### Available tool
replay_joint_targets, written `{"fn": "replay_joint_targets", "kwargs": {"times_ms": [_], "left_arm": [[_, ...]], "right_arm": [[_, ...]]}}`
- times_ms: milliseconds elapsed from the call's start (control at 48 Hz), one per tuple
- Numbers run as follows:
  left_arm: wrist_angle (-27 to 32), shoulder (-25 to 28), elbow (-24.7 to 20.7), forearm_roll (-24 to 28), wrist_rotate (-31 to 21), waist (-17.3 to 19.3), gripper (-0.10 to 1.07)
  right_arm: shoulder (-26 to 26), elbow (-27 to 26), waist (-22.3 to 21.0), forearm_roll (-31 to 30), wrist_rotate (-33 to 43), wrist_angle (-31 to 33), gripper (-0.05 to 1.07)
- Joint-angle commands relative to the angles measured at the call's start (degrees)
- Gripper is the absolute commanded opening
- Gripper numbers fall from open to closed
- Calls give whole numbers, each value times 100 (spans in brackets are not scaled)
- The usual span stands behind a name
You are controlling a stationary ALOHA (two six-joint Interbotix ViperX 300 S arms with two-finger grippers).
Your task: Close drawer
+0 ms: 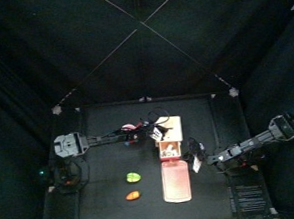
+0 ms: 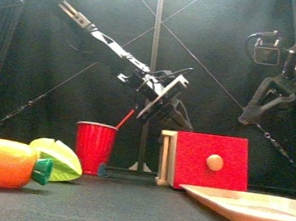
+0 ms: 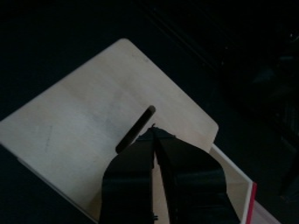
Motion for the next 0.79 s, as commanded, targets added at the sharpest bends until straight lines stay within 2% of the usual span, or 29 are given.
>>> {"fn": "replay_joint_targets", "kwargs": {"times_ms": [0, 167, 479, 771], "left_arm": [[158, 9, -229, 9, -9, 88, 41], [229, 88, -202, 9, -9, 141, 41], [237, 88, -141, 9, 0, 185, 41], [229, 97, -193, 9, 0, 158, 41]], "right_arm": [[9, -44, 9, -18, -9, -88, 29], [97, -79, 9, -18, -9, -202, 17], [580, -272, -26, -26, -9, -527, 17], [984, -431, -167, -281, -9, -554, 17]]}}
